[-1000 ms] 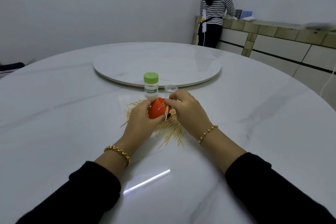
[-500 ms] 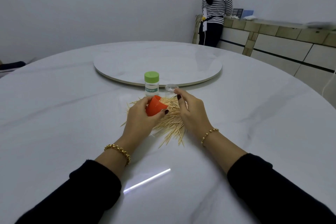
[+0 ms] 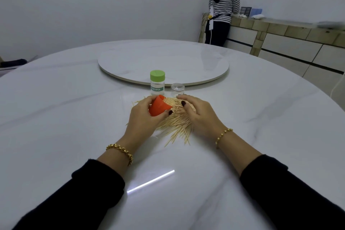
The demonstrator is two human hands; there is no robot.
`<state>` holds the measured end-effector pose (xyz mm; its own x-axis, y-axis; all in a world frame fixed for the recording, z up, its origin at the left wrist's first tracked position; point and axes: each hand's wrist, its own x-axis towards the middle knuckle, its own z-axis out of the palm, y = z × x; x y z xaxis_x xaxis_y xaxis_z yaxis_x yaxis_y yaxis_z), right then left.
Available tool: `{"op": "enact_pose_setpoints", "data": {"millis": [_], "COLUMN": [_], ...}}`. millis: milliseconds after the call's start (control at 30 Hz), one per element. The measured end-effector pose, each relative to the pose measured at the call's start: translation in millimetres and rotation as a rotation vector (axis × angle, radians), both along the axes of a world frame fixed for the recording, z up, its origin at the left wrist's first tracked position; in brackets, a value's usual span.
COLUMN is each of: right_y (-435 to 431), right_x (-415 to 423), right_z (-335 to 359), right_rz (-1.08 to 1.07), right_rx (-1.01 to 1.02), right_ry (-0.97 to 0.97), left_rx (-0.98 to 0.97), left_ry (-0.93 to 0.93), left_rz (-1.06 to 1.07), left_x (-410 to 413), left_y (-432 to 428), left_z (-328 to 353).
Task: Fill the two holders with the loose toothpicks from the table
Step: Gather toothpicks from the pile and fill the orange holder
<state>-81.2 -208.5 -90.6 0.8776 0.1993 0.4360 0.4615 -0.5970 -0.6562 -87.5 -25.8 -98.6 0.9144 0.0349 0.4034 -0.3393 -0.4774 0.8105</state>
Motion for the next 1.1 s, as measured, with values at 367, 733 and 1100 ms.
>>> {"op": "enact_pose_setpoints", "data": {"millis": [367, 733, 1100], "right_y": [-35.9, -10.1, 2.7], "right_x": [-22.2, -6.9, 11.9], "right_z": [-7.4, -21.2, -17.9], "right_rz": [0.167, -0.001, -0.043], "right_rx": [-0.318, -0.53, -0.471], "right_ry": [0.073, -0.04, -0.23], "left_rx": [0.049, 0.039, 0.032], "left_ry": [0.003, 0.005, 0.016], "left_rz": [-0.004, -0.003, 0.01], "left_x": [-4.6, -2.8, -1.1], "left_y": [10.3, 9.5, 9.5], "left_z": [-0.2, 0.2, -0.7]}}
